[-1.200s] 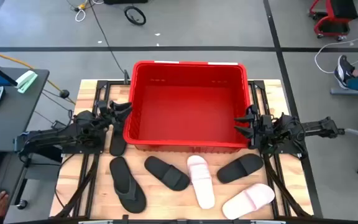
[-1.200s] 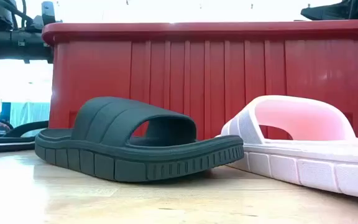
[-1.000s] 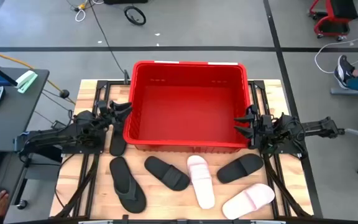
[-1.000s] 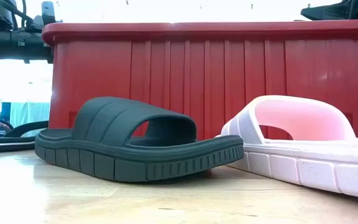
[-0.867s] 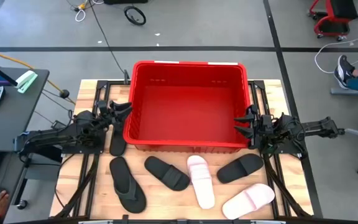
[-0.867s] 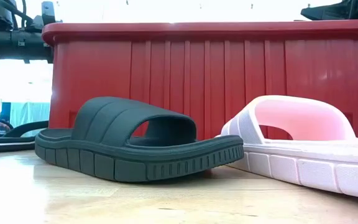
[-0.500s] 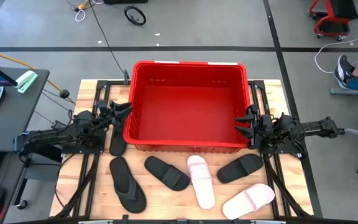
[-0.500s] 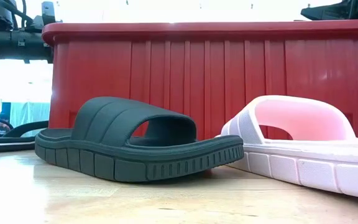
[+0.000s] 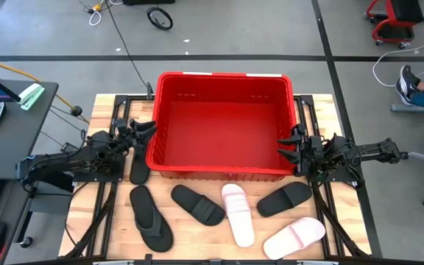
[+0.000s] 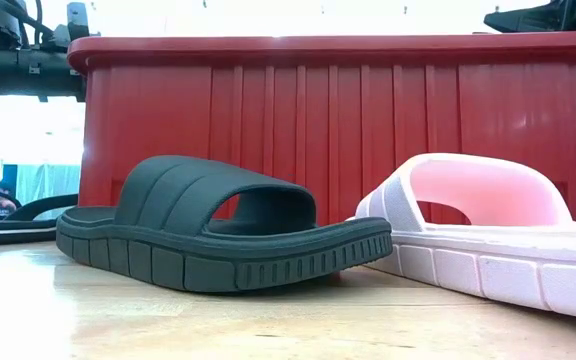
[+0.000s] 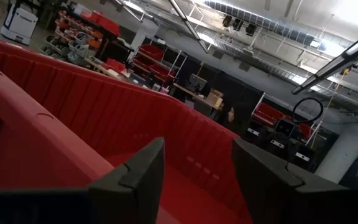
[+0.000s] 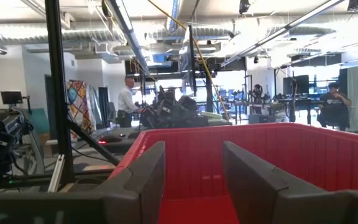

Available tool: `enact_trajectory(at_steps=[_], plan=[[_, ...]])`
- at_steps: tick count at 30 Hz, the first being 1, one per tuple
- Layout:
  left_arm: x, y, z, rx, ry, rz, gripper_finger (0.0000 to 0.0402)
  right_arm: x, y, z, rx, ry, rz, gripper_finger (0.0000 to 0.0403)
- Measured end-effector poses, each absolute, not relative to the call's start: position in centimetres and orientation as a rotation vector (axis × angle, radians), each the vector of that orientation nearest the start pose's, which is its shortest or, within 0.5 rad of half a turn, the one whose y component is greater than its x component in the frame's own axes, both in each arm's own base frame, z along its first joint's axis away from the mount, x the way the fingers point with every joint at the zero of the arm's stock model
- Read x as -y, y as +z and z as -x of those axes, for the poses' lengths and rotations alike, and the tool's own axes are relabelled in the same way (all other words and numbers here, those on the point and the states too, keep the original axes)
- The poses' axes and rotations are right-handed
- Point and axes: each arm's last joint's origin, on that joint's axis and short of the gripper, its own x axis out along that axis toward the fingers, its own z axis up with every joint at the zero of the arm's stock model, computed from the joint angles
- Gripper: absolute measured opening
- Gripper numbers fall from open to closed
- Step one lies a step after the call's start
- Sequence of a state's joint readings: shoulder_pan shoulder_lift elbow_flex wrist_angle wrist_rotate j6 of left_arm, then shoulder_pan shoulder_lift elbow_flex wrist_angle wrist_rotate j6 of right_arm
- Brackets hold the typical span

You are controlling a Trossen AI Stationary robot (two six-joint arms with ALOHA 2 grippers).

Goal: Pick and place slides into bin

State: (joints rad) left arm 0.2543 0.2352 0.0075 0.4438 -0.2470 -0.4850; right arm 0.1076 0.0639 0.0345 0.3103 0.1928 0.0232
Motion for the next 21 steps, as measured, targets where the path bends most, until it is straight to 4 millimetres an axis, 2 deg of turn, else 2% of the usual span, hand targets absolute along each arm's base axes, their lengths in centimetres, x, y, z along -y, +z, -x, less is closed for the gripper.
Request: enact_trajectory(at_steps=[17, 21], plan=[[-3.43, 19.07, -10.33, 0.357, 0.436, 0.473, 0.0193, -0.47, 19.98, -9.56, 0.279, -0.083, -0.058, 0.0165], [-3.43, 19.76, -10.11, 0.447, 0.423, 0.517, 0.0192, -0.41, 20.02, -9.55, 0.274, -0.126, 0.109, 0.0165]])
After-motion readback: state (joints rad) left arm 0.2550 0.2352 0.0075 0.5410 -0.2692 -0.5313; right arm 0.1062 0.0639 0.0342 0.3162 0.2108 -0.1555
